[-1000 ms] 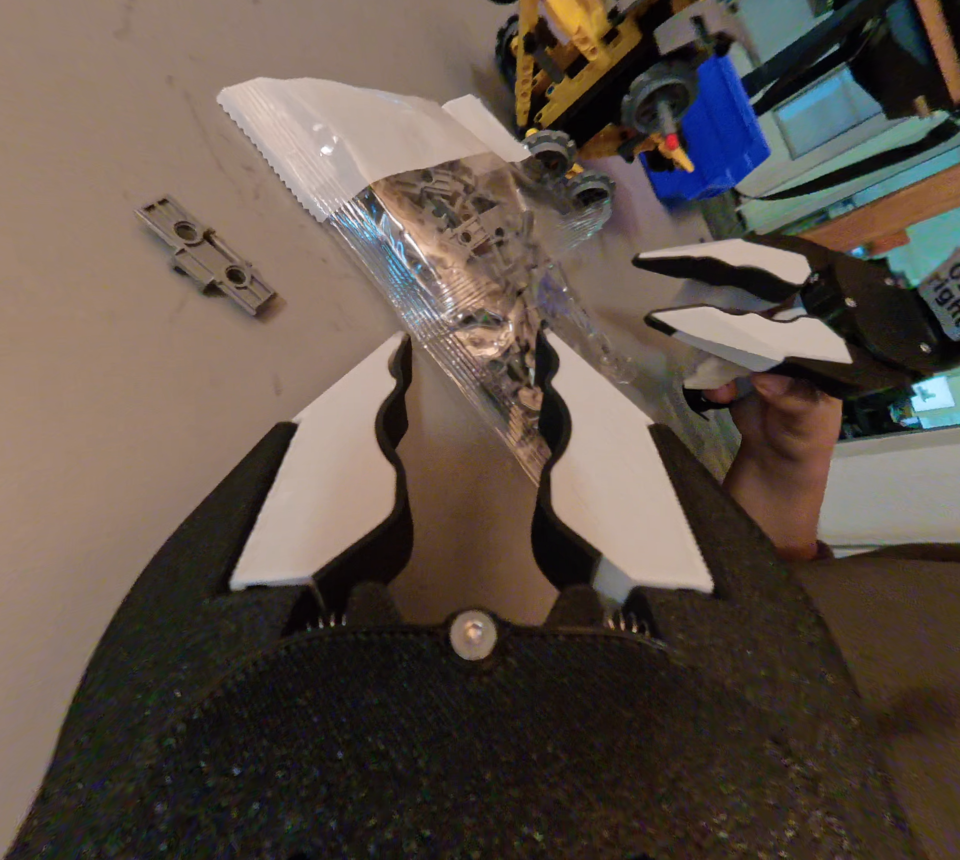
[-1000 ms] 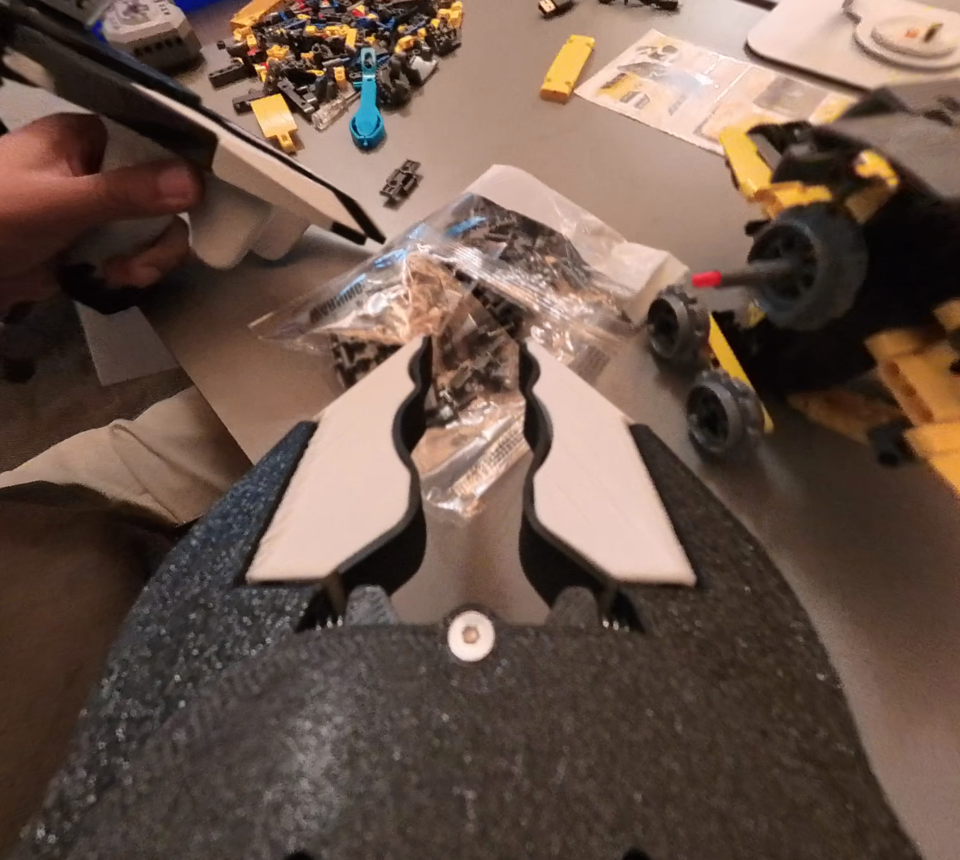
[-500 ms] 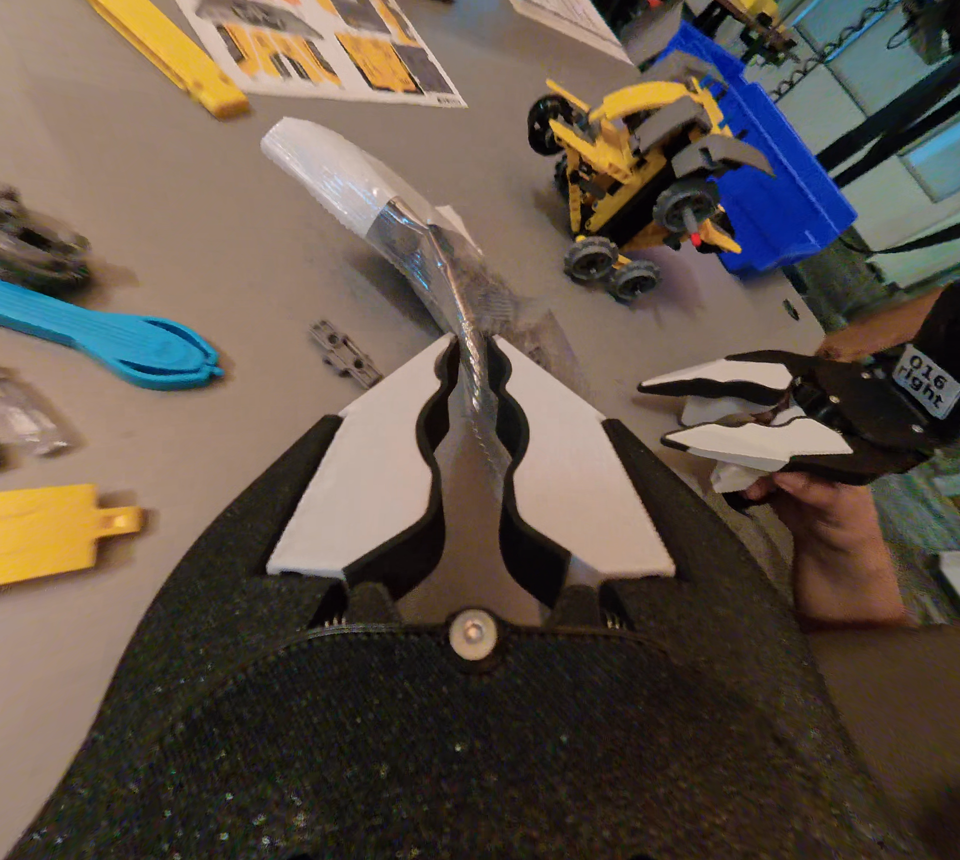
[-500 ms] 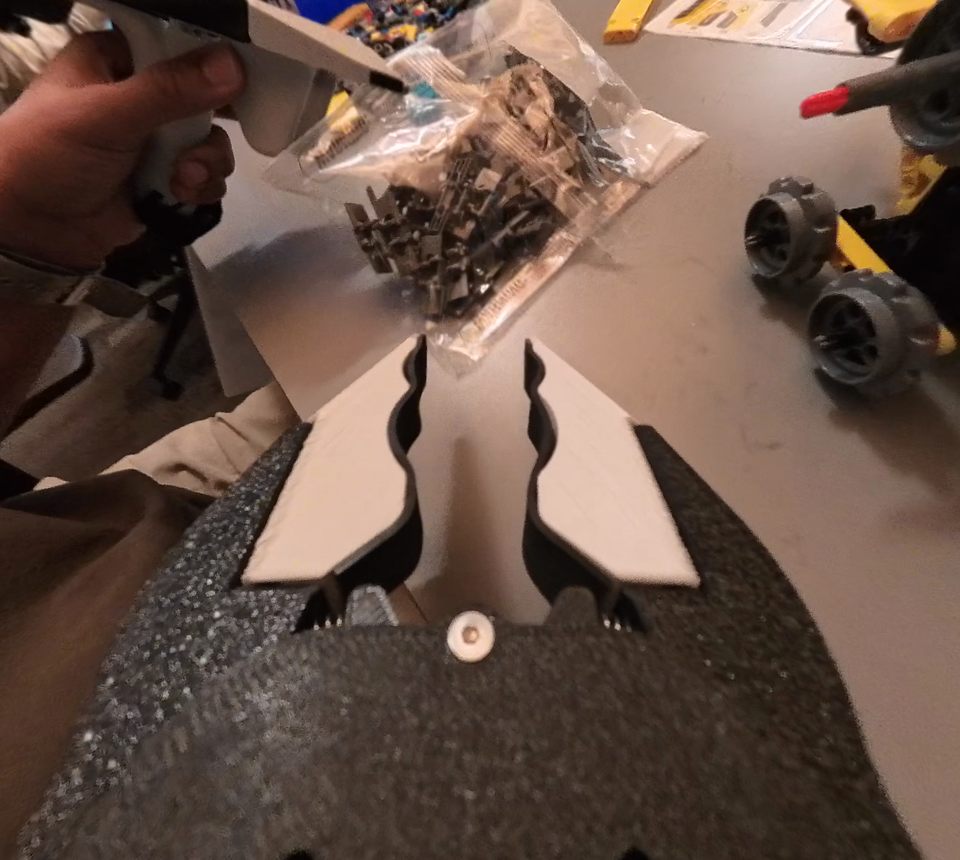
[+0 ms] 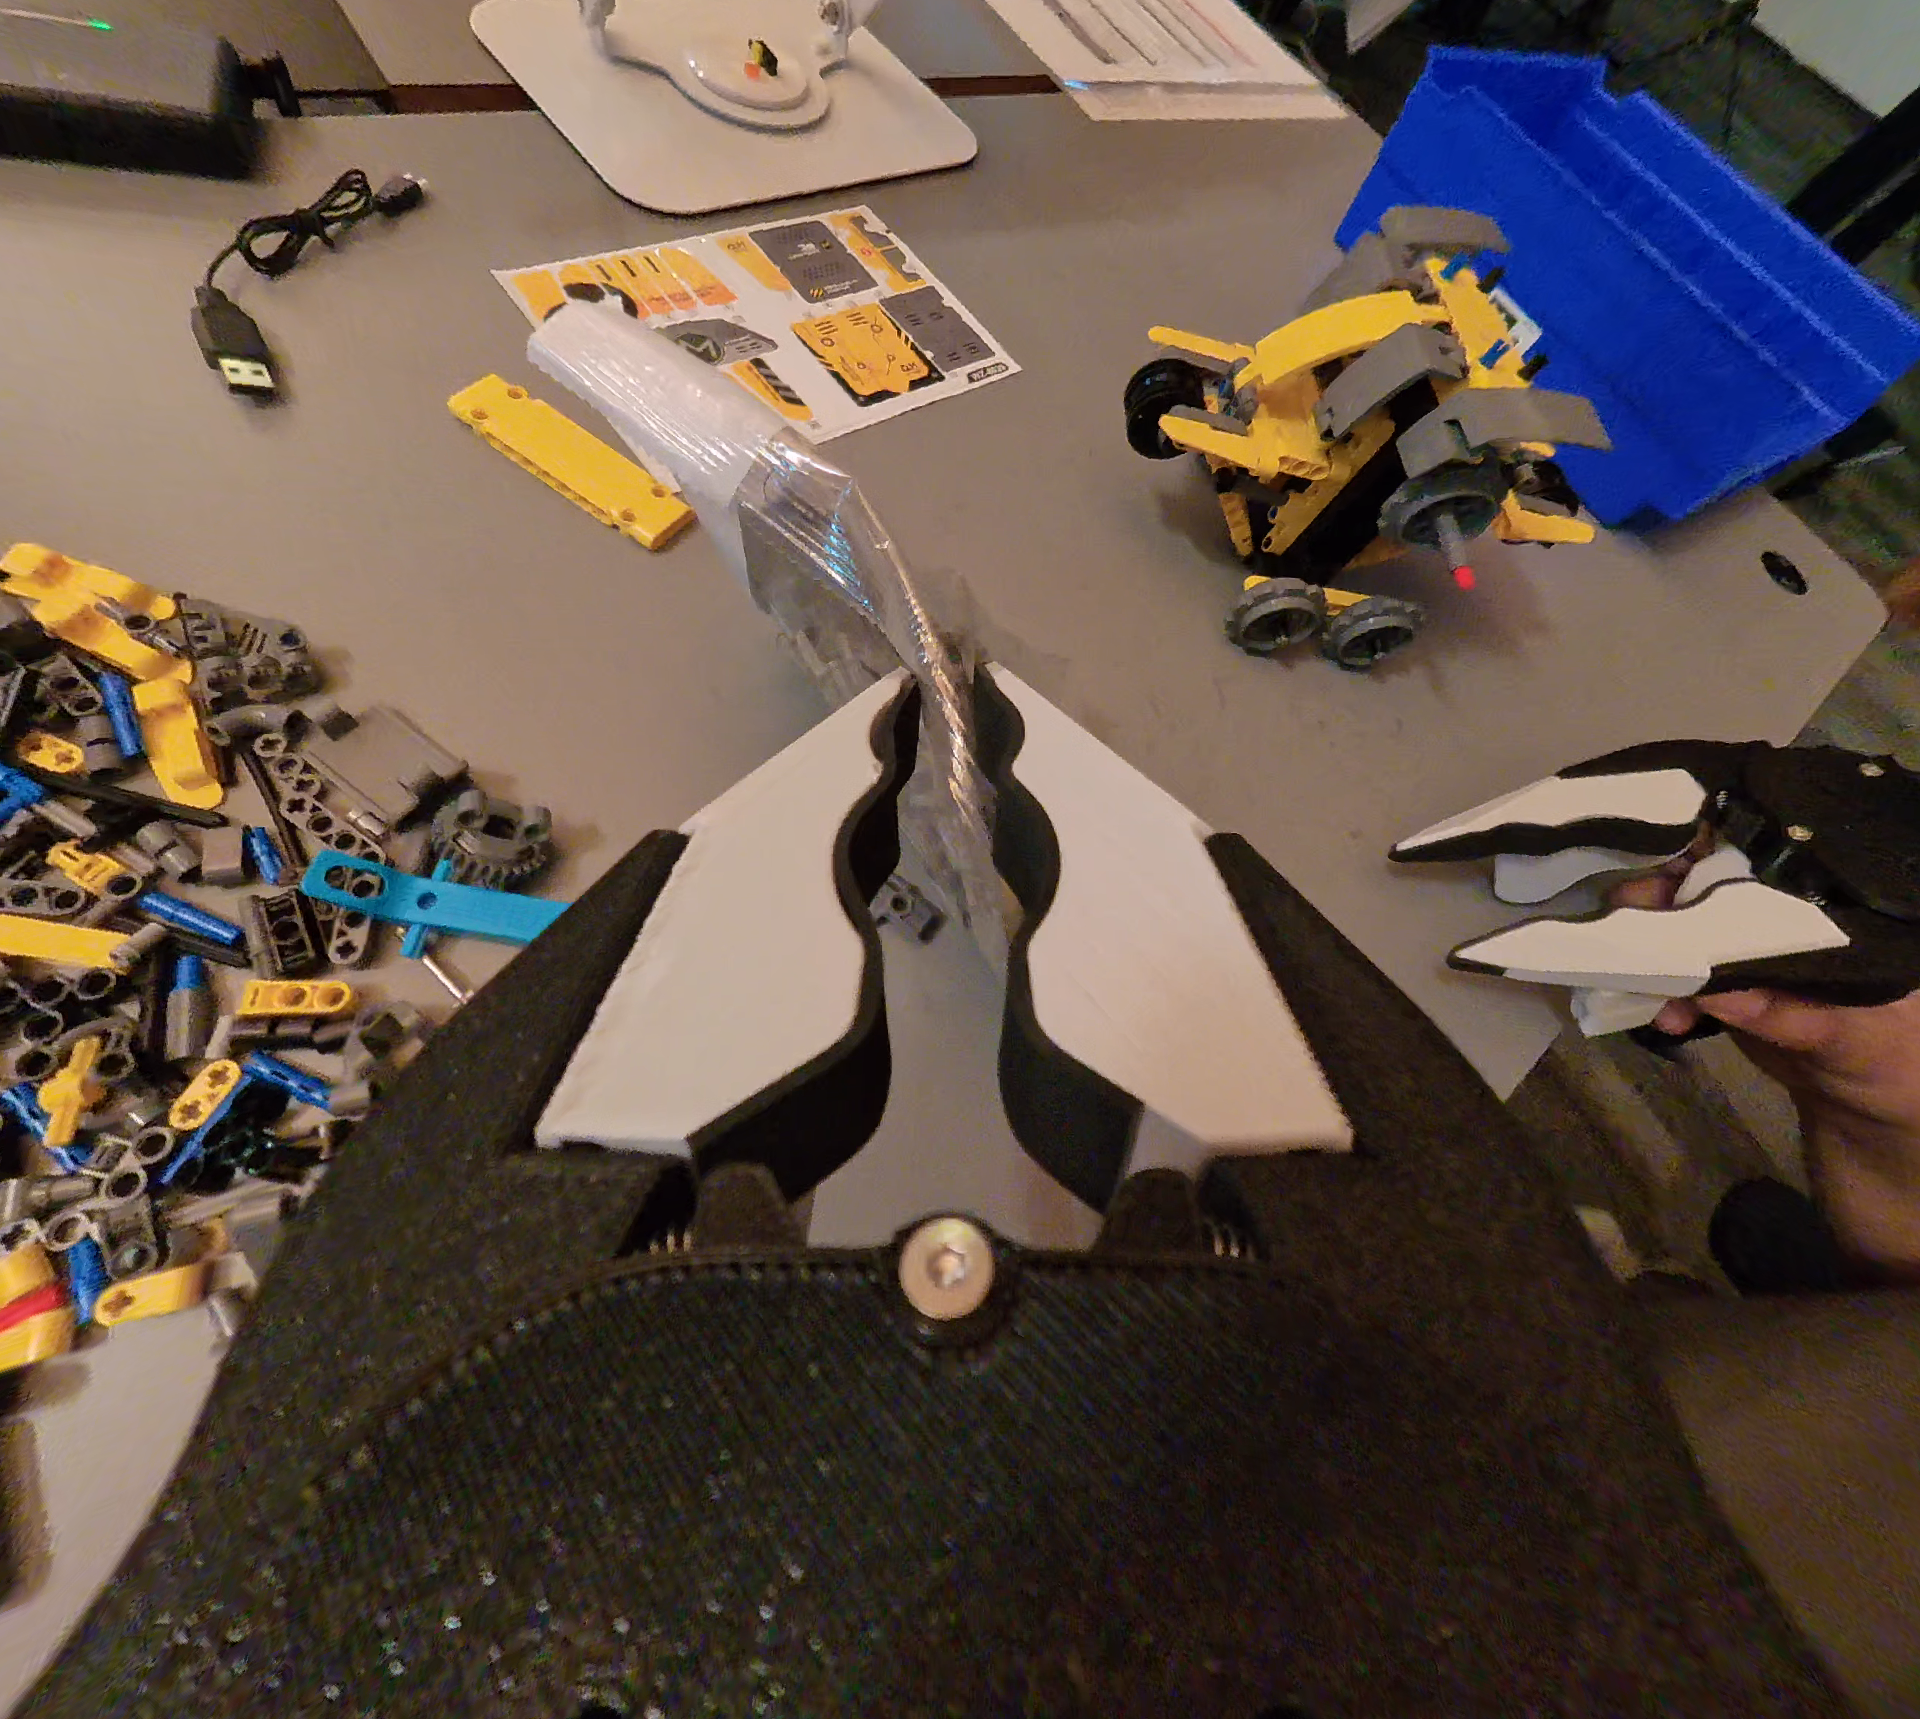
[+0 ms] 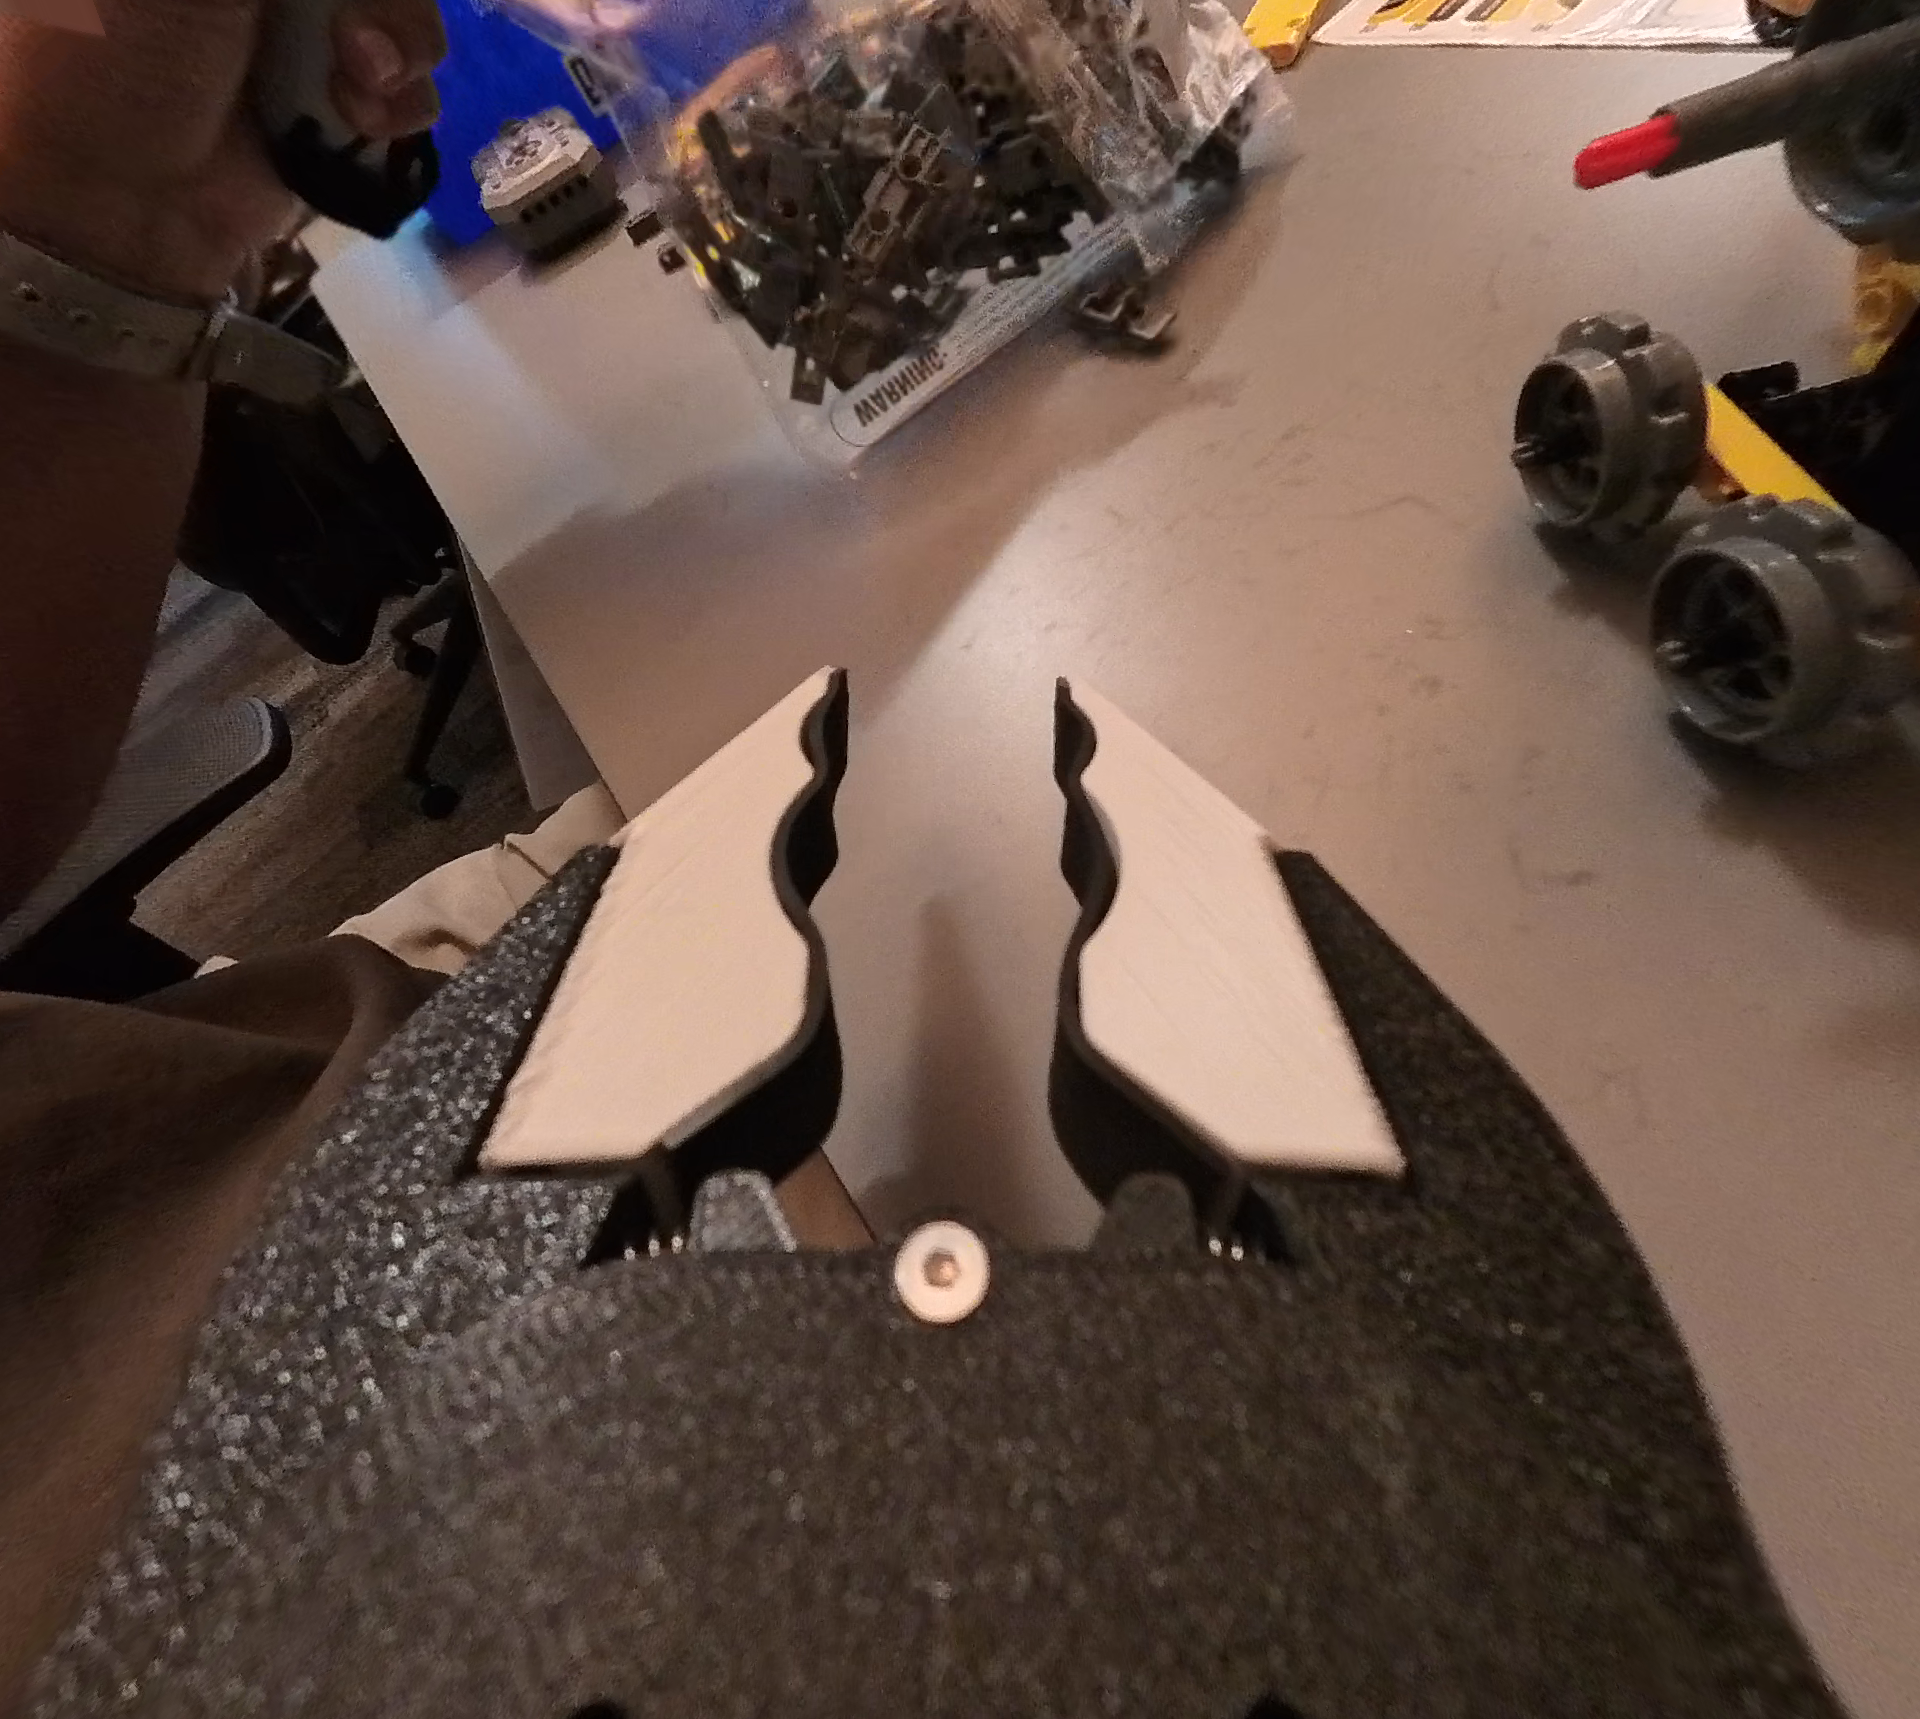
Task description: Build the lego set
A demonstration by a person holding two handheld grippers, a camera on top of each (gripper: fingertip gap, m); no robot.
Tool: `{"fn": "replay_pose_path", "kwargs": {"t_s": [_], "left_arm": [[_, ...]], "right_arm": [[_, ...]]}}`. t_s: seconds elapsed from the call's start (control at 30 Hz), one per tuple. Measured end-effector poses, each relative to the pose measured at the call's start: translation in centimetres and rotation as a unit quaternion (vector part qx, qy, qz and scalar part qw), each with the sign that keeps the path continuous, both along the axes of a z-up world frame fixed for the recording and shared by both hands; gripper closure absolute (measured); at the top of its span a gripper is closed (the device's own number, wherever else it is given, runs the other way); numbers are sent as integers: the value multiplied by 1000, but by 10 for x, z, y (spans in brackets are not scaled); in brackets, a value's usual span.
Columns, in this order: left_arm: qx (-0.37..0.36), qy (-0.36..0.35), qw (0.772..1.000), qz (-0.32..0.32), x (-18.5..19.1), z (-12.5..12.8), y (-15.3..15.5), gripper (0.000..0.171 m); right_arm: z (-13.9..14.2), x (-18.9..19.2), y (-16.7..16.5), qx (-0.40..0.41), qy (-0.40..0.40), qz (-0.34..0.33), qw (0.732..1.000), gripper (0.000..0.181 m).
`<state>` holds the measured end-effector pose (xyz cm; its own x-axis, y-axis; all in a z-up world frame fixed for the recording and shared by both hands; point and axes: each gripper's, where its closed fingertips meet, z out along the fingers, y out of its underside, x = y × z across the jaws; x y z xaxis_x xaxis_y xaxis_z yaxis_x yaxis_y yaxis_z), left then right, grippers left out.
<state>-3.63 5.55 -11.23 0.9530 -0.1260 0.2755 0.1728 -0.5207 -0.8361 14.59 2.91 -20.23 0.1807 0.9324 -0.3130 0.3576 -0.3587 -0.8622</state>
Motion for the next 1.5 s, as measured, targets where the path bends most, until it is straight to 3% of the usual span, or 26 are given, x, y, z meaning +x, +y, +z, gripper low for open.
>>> {"fn": "replay_pose_path", "kwargs": {"t_s": [0.53,0.73,0.97,1.1,1.37,1.5], "left_arm": [[-57,98,993,-14,-8,8,16,164],[-86,198,976,-16,-11,11,22,163],[-129,271,951,-65,7,13,34,160],[-142,278,946,-85,18,4,43,157],[-100,243,962,-76,24,3,40,158],[-118,279,951,-68,15,13,38,160]], "right_arm": [[1,0,0,-8,5,3,1000,142],[1,0,0,-11,6,4,1000,141],[1,0,-1,-12,8,4,1000,141],[1,0,-1,-13,8,5,1000,141],[2,1,-2,-18,13,7,1000,141],[2,0,-2,-19,12,7,1000,141]]}}
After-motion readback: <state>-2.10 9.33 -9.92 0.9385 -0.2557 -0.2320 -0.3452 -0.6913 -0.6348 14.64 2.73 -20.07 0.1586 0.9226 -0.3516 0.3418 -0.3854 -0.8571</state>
